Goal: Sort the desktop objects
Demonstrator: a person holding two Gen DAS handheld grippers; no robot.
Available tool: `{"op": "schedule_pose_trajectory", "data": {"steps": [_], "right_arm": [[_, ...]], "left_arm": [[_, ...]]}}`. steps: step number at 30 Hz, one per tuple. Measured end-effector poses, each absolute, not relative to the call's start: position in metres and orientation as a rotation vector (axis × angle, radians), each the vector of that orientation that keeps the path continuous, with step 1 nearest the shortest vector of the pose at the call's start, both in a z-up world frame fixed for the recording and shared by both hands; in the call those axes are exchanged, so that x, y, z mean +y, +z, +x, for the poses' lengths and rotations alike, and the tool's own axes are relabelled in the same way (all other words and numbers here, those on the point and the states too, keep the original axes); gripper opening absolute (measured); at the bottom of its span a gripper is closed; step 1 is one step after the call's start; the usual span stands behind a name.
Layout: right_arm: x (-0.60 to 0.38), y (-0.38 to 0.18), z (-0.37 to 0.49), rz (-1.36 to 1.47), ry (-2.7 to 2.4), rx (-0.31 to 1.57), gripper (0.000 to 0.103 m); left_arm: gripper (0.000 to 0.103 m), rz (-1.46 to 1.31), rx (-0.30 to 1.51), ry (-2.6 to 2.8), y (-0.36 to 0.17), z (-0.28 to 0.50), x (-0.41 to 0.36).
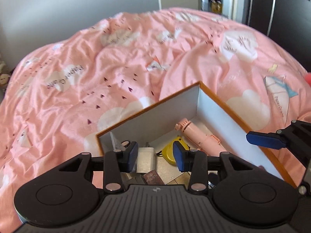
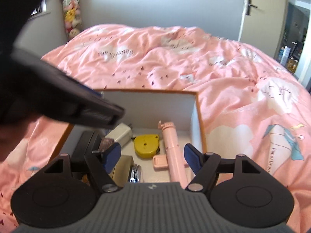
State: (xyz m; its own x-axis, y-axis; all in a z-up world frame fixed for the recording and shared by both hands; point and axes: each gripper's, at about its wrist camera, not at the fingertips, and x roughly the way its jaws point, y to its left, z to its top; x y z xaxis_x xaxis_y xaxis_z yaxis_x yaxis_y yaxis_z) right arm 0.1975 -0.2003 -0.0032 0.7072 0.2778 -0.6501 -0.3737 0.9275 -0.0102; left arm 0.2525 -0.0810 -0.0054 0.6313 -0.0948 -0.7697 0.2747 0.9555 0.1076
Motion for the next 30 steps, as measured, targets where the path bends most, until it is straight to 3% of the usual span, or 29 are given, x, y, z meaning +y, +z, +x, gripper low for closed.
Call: {"op": "schedule_pose_trajectory", "data": {"steps": [13,30], "right_arm": [[-0.215,0.023,0.135,-0.061,0.4,0.597,0.081],[-0.22,-0.009,0.091,-0.076,0.422,0.649,0.085]], "left_arm": [[0.051,0.046,0.654,-0.049,0.029,0.152,-0.055],[0.071,-0.102,0.685,0.072,-0.01,0.082,-0.042]]}}
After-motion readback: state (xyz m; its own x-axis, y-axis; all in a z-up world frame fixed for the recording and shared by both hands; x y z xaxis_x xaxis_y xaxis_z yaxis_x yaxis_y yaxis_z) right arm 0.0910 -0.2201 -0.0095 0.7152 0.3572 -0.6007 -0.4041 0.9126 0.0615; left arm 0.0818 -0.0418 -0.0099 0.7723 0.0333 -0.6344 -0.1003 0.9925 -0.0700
